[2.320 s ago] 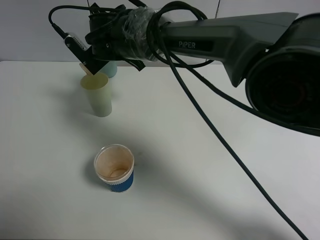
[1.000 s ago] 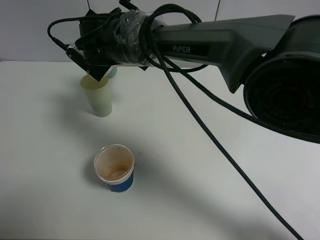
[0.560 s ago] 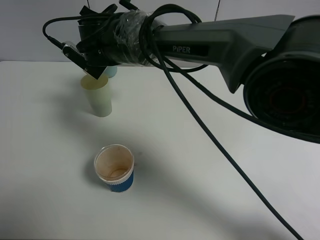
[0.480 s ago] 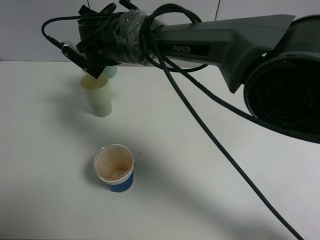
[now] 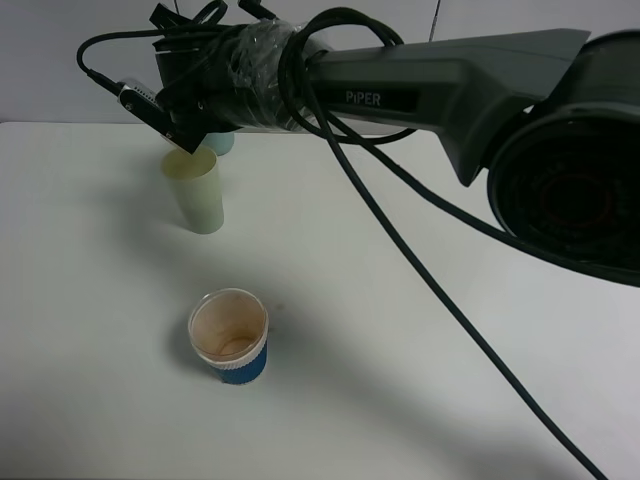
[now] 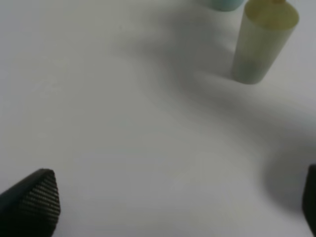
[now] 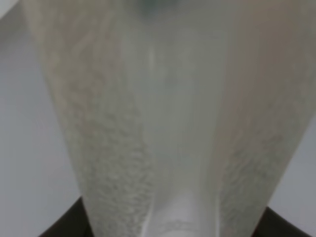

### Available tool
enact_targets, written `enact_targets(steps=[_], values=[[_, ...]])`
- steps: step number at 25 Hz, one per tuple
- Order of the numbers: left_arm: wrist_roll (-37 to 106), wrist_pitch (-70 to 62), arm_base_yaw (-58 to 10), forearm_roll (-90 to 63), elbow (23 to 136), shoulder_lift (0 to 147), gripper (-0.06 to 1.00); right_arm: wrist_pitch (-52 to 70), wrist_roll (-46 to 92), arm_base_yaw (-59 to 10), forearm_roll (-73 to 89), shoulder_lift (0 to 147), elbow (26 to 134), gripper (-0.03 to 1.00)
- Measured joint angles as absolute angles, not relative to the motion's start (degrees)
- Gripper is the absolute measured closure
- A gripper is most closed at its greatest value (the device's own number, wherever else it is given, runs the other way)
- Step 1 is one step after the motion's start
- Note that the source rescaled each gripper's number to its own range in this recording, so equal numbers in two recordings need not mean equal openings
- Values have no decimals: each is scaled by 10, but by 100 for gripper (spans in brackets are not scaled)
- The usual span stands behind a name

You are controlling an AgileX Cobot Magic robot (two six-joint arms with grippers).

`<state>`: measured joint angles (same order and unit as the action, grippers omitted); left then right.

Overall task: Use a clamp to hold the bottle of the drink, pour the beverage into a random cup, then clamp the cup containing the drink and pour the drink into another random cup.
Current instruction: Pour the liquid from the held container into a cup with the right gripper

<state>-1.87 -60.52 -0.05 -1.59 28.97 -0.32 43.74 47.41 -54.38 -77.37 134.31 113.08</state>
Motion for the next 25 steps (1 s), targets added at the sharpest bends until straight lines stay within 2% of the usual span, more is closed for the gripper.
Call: enact_targets(steps=[17, 25], values=[[-19, -605, 0, -16, 290, -3, -3, 413, 473, -550, -830, 1343, 1131, 95], [-19, -605, 0, -16, 290, -3, -3, 413, 443, -551, -789, 1343, 1131, 95]])
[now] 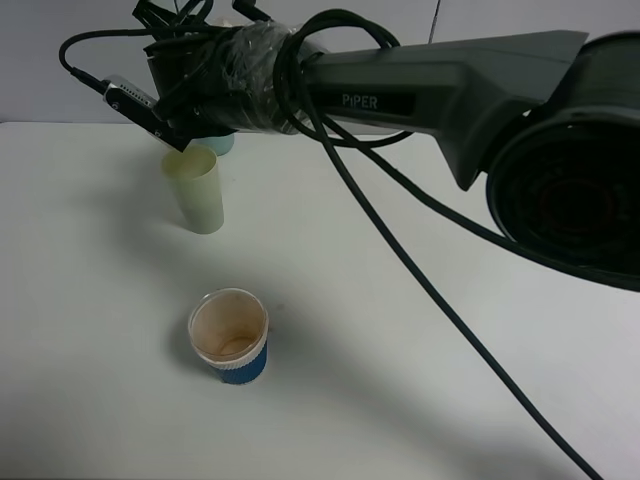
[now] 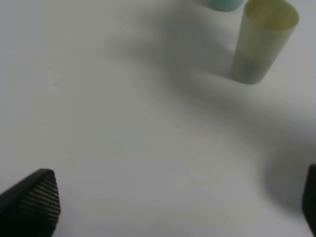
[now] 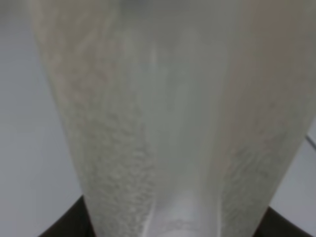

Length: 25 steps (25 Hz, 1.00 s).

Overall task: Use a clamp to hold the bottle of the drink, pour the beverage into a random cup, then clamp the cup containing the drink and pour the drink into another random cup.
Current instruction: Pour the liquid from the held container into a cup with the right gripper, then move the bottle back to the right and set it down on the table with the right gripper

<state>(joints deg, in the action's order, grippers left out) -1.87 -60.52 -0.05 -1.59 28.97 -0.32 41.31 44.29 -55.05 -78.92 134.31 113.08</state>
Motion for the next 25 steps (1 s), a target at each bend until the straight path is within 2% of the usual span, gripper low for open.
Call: enact_targets(steps=[10, 25], values=[[-19, -605, 0, -16, 290, -3, -3, 427, 375, -537, -694, 1343, 1131, 95], [-19, -605, 0, -16, 290, -3, -3, 409, 136, -488, -542, 1343, 1131, 95]])
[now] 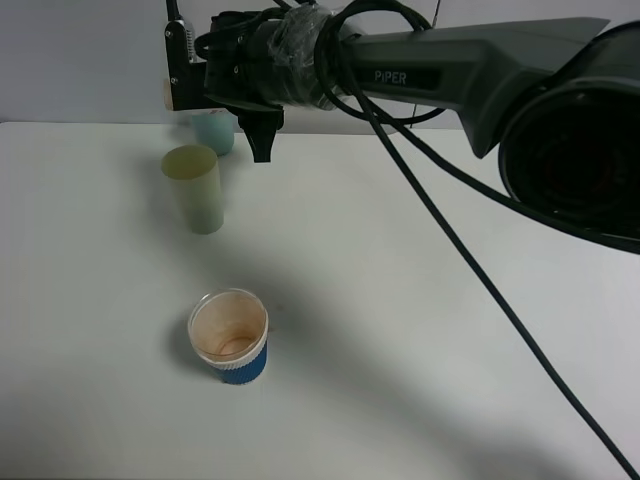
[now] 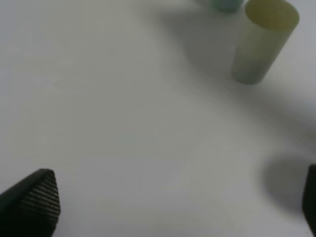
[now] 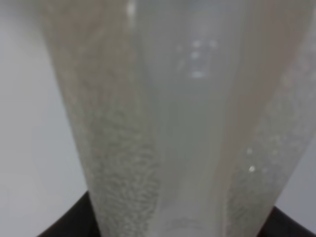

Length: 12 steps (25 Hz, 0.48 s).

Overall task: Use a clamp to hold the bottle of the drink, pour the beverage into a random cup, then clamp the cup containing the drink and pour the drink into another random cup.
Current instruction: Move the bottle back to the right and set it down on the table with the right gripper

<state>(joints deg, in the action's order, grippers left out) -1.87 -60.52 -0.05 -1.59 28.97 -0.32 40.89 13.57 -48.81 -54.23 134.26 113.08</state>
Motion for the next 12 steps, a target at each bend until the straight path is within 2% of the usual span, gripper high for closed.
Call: enact_targets(steps=[12], values=[[-19, -605, 0, -16, 290, -3, -3, 394, 83, -451, -438, 1342, 1131, 95]])
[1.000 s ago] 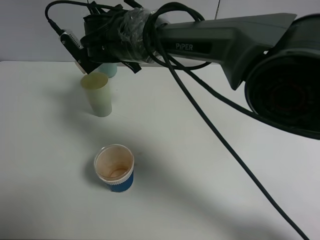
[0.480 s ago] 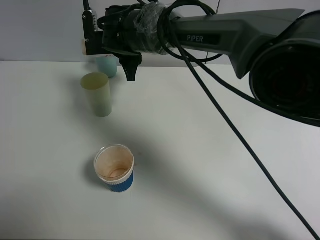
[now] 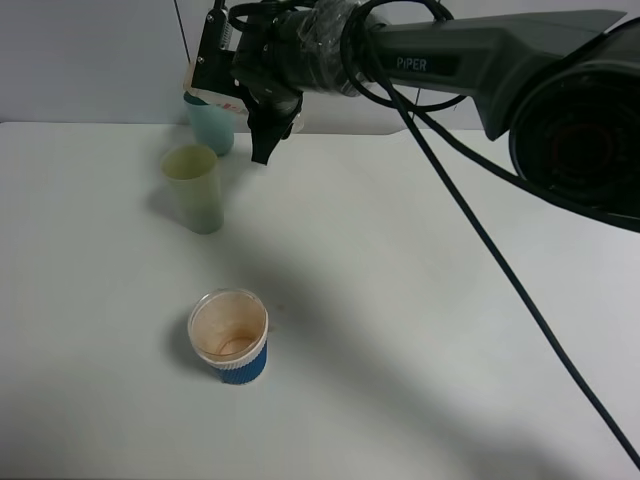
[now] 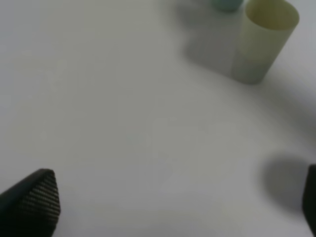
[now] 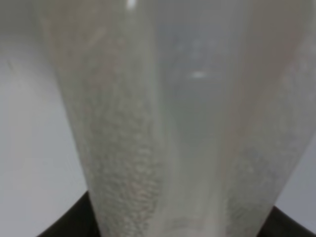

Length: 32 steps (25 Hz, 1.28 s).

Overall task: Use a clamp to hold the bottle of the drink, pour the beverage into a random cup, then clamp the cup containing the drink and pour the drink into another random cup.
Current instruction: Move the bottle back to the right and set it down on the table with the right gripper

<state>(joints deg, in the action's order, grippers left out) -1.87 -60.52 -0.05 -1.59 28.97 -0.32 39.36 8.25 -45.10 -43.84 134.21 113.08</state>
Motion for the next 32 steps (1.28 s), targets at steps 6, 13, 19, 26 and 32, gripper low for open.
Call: enact_targets(steps=[6, 13, 19, 26, 32], values=[[-19, -605, 0, -16, 290, -3, -3, 393, 78, -438, -402, 1342, 1131, 95], [-19, -605, 0, -16, 290, -3, -3, 373, 78, -429, -344, 1342, 1131, 95], [-19, -605, 0, -16, 290, -3, -3, 351, 78, -421, -298, 1342, 1131, 95], [-19, -605, 0, -16, 290, -3, -3, 337, 79, -403, -271, 1342, 1131, 95], [-19, -605, 0, -16, 290, -3, -3, 303, 96, -393, -226, 1342, 1131, 96]])
